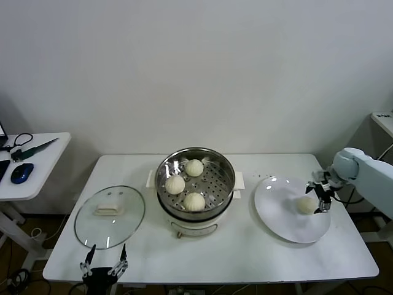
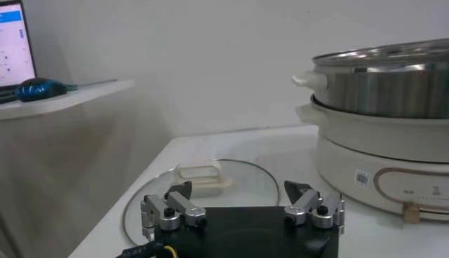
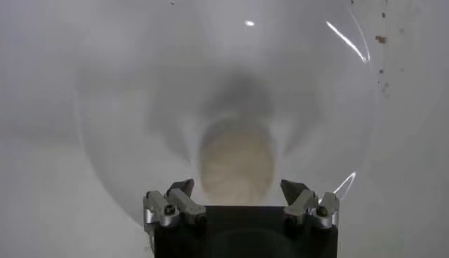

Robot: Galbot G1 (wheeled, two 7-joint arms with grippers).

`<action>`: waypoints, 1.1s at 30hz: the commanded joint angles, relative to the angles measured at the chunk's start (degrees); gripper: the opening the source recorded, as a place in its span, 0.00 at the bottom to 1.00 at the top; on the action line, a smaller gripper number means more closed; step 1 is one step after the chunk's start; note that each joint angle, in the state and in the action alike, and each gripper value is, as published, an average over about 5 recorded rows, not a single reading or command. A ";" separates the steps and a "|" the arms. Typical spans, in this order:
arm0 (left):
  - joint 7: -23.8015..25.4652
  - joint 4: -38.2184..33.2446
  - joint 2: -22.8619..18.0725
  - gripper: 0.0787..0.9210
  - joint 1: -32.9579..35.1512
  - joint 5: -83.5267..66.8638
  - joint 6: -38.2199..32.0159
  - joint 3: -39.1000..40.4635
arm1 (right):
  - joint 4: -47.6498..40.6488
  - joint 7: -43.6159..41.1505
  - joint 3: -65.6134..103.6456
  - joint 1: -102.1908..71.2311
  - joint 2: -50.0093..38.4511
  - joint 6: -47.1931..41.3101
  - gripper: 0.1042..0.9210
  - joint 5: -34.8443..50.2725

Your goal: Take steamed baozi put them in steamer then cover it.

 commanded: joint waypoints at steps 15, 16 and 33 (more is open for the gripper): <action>-0.17 -0.15 -0.08 0.88 -0.01 0.16 0.00 0.14 | 1.03 -0.78 -0.31 2.47 0.00 -1.39 0.65 2.49; -0.18 -0.17 -0.10 0.88 -0.02 0.22 0.02 0.19 | 1.83 -1.00 -2.62 5.38 -0.24 -1.59 0.64 3.98; 0.03 -1.00 0.43 0.88 -0.09 0.38 0.25 0.73 | 30.94 0.73 -38.49 57.30 14.69 -18.03 0.62 50.04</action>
